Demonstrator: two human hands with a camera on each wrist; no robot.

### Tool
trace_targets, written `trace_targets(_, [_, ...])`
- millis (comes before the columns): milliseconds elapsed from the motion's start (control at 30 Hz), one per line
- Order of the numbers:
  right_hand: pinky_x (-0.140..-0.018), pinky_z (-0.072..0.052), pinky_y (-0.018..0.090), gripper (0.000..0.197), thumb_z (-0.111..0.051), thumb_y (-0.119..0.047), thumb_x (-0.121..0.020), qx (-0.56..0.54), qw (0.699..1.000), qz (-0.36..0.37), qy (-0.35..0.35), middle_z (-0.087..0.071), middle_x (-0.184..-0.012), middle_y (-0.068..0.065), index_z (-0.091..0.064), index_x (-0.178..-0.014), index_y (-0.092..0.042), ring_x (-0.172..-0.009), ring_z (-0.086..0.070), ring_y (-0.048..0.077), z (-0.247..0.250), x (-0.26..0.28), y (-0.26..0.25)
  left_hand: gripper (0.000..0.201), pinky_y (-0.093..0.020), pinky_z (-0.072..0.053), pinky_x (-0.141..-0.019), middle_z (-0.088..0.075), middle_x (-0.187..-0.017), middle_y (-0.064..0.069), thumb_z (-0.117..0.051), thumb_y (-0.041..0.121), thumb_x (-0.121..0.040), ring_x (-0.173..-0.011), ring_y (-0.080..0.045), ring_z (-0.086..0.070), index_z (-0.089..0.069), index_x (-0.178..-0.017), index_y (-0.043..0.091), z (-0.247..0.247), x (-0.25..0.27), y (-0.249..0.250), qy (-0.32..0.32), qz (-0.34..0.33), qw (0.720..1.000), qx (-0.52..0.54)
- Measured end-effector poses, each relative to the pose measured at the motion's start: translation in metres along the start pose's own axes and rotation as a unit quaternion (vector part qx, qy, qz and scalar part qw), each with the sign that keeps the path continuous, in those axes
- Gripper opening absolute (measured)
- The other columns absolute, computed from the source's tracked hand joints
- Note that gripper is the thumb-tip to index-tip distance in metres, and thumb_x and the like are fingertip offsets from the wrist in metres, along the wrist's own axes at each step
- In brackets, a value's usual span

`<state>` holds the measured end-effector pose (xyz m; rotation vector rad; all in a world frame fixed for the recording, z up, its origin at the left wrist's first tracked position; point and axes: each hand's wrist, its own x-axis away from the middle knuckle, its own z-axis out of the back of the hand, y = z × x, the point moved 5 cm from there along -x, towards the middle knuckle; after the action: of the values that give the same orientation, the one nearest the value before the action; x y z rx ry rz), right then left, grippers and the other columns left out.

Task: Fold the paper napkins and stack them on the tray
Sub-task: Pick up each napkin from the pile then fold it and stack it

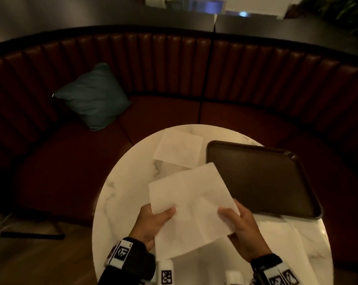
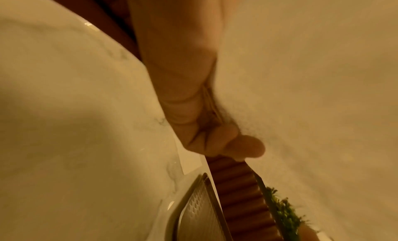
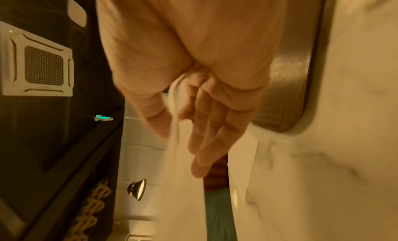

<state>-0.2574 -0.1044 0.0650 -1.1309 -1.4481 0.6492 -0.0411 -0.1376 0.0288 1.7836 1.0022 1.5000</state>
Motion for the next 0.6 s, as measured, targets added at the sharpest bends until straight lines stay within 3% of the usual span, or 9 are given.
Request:
trace_targets(67, [-0.072, -0.057, 0.038, 0.040, -0.075, -0.014, -0.070, 0.001, 1.000, -0.016, -0.020, -0.071, -0.102, 0.017, -0.062, -0.107, -0.004, -0.087, -0.070, 0.028, 0.022, 0.012, -0.004, 0.022, -0.043, -0.055, -0.083, -0.072, -0.097, -0.018, -0.069, 0.002, -0.078, -0.091, -0.033, -0.068, -0.066, -0.100, 0.000, -0.012, 0.013, 0.002, -0.014, -0.024, 0.999, -0.040])
trace_targets(167, [-0.074, -0.057, 0.036, 0.036, -0.068, -0.025, -0.080, 0.021, 0.998, -0.037, -0.046, -0.072, -0.104, 0.014, -0.063, -0.110, -0.006, -0.095, -0.069, 0.029, 0.043, 0.024, -0.013, 0.022, -0.040, -0.055, -0.083, -0.073, -0.094, -0.014, -0.074, 0.006, -0.075, -0.091, -0.030, -0.069, -0.069, -0.096, 0.003, -0.028, 0.032, 0.002, -0.042, -0.043, 0.994, -0.086])
trace_targets(333, [-0.086, -0.055, 0.048, 0.030, -0.068, -0.024, -0.081, 0.155, 0.985, 0.002, -0.072, -0.074, -0.098, 0.009, -0.067, -0.105, -0.006, -0.091, -0.071, 0.027, 0.058, 0.041, -0.020, 0.023, -0.032, -0.054, -0.077, -0.074, -0.093, -0.008, -0.075, 0.007, -0.073, -0.089, -0.023, -0.070, -0.069, -0.095, 0.007, -0.048, 0.056, -0.002, -0.069, -0.053, 0.990, -0.113])
trace_targets(500, [-0.082, -0.057, 0.045, 0.027, -0.069, -0.026, -0.081, 0.189, 0.978, 0.008, -0.091, -0.074, -0.097, 0.007, -0.067, -0.103, -0.010, -0.089, -0.071, 0.024, 0.077, 0.054, -0.016, 0.051, -0.043, -0.054, -0.085, -0.072, -0.100, -0.012, -0.079, 0.024, -0.059, -0.095, -0.028, -0.069, -0.065, -0.105, 0.005, -0.059, 0.066, -0.009, -0.083, -0.034, 0.992, -0.092])
trace_targets(600, [-0.083, -0.057, 0.043, 0.024, -0.069, -0.021, -0.081, 0.193, 0.978, 0.019, -0.080, -0.074, -0.095, 0.008, -0.068, -0.101, -0.008, -0.088, -0.071, 0.024, 0.088, 0.055, -0.015, 0.034, -0.035, -0.055, -0.080, -0.072, -0.100, -0.012, -0.076, 0.007, -0.069, -0.090, -0.022, -0.070, -0.066, -0.101, 0.009, -0.065, 0.071, -0.011, -0.084, -0.053, 0.992, -0.071])
